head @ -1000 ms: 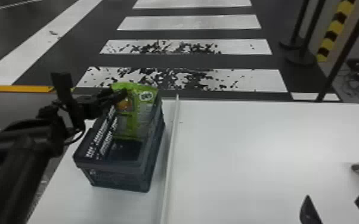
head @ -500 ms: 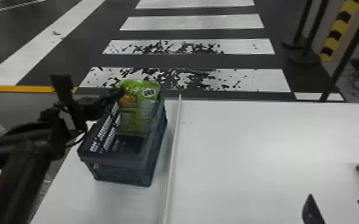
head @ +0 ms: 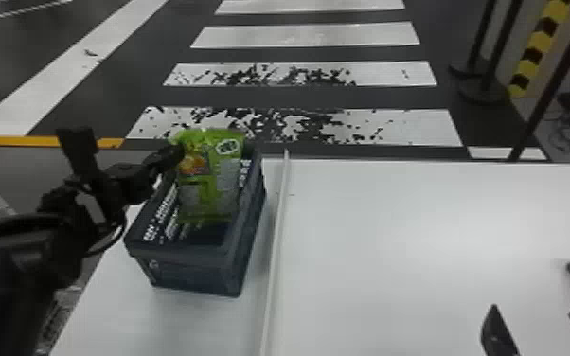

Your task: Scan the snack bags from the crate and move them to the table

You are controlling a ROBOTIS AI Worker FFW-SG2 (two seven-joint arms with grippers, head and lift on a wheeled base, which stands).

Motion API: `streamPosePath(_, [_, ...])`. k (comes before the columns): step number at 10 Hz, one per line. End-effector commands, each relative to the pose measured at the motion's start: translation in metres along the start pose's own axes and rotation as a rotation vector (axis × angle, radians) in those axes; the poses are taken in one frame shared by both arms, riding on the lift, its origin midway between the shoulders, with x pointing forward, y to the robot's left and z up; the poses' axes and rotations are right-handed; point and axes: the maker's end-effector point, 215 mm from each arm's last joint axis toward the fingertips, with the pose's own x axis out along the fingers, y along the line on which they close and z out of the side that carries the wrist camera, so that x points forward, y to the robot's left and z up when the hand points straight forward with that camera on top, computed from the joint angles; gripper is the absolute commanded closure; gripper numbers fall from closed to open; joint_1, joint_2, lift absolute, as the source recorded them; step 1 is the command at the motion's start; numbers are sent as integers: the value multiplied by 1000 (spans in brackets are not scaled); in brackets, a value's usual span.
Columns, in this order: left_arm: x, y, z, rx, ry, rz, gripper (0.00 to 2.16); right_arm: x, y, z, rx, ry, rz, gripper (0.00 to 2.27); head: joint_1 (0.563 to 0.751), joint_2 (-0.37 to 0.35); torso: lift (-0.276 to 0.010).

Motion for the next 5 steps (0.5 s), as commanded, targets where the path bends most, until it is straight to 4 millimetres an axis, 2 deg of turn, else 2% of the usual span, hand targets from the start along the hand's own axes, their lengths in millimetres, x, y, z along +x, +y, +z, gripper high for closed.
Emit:
streamPosePath(1, [-24, 8, 14, -5, -32, 31, 1895, 1, 0, 3, 0, -8, 9, 144, 695, 130, -95])
streamPosePath(2, [-36, 13, 20, -2, -36, 56, 1895, 0, 2, 5, 1, -14, 15, 144, 695, 146, -95])
streamPosePath(5, [-76, 20, 53, -8, -106, 91, 1895, -1, 8, 11, -9, -27, 40, 144, 695, 187, -95])
